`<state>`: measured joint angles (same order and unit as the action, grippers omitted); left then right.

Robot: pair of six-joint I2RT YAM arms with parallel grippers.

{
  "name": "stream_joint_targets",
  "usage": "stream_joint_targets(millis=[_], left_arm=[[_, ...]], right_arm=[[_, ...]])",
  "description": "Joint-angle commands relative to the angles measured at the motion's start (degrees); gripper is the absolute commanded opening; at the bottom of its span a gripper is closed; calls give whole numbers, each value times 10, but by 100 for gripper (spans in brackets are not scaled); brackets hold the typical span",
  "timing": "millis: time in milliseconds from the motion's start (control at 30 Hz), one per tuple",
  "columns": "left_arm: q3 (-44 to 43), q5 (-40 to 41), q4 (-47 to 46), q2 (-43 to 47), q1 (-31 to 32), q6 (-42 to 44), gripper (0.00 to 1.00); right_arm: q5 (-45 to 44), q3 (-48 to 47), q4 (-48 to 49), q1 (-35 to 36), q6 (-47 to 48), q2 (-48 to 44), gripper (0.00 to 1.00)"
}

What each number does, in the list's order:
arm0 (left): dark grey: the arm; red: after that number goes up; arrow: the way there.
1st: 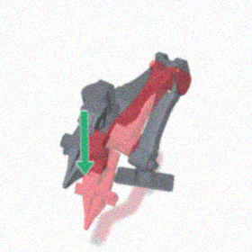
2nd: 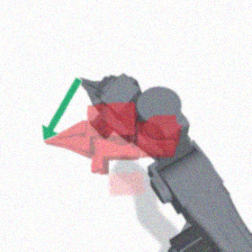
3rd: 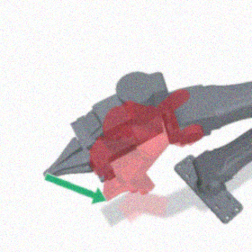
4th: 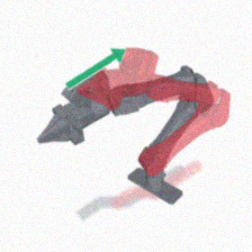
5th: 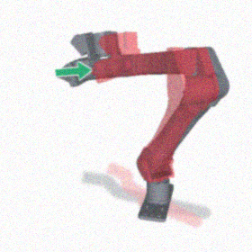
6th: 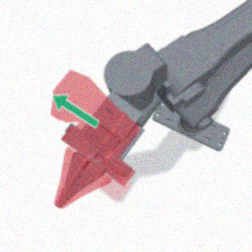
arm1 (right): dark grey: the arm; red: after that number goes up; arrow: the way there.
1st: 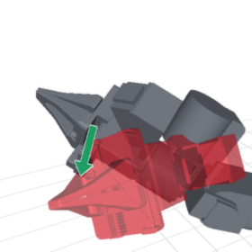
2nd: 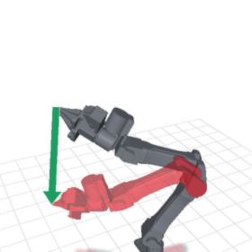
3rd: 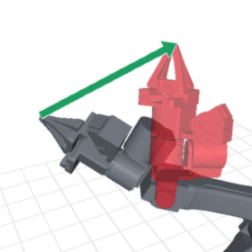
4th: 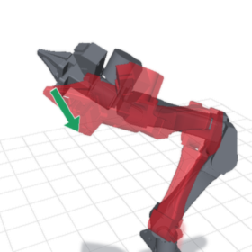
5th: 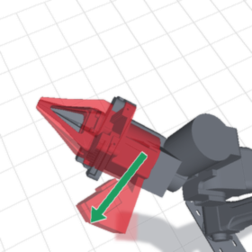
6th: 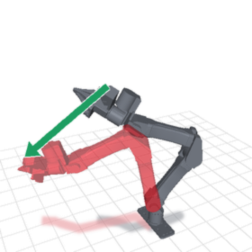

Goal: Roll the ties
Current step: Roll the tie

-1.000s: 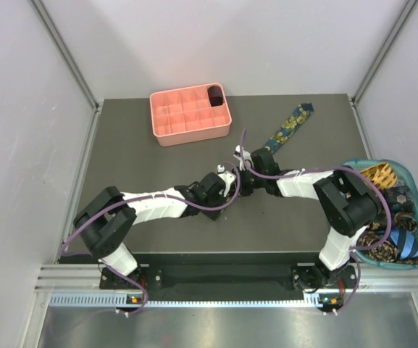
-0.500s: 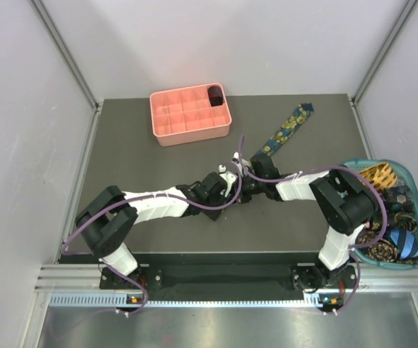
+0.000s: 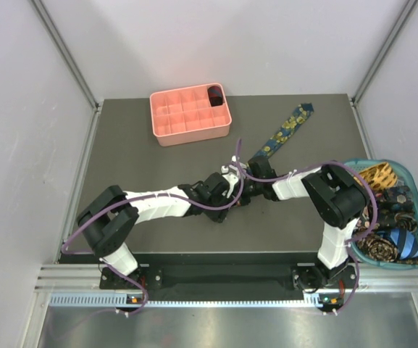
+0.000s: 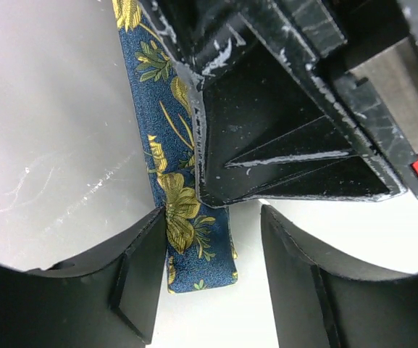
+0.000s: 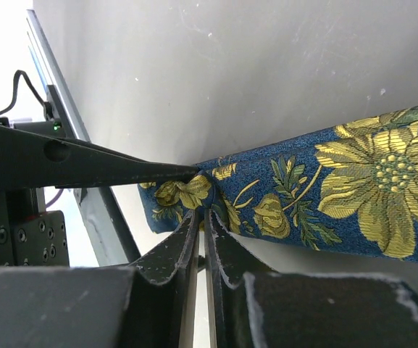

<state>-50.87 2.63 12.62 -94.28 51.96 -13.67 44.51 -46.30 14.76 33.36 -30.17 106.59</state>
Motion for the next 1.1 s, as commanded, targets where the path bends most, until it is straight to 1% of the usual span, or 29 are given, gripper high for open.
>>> stream_joint_targets(millis=[0,200,300,400,467,500,533,567,633,700,900,1033,1067], left_arm=[[-7,15,51,-21,1,13,59],[-21,44,48,-54,1,5,58],[-16,56,36,-56,-1,-3,62],[-11,48,32,-56,-1,-4,62],[-12,36,34,-62,-1,0,58],[-12,31,35,-64,-1,1,54],[-16,26,42,-71,-1,4,48],[-17,20,45,-74,-1,5,40],[-19,13,50,-78,0,9,33],[-19,15,54,-79,1,8,32],[-12,2,64,-71,0,-5,31],[-6,-5,66,-66,-1,-15,31],[-5,-5,68,-67,1,-18,31]], right_arm=[[-9,-20,-2,8,25,9,8],[-11,-27,-10,8,28,3,8],[-13,-28,-14,8,29,3,8],[-13,-29,-15,8,29,3,8],[-14,-31,-15,8,30,2,8],[-14,-30,-16,8,30,3,8],[-14,-31,-15,8,29,2,8],[-14,-30,-16,8,29,3,8],[-15,-31,-16,7,30,0,8],[-19,-34,-17,7,28,-1,9],[-32,-48,-27,-4,23,-14,18],[-47,-50,-31,-37,20,-34,20],[-52,-49,-32,-45,17,-40,23]])
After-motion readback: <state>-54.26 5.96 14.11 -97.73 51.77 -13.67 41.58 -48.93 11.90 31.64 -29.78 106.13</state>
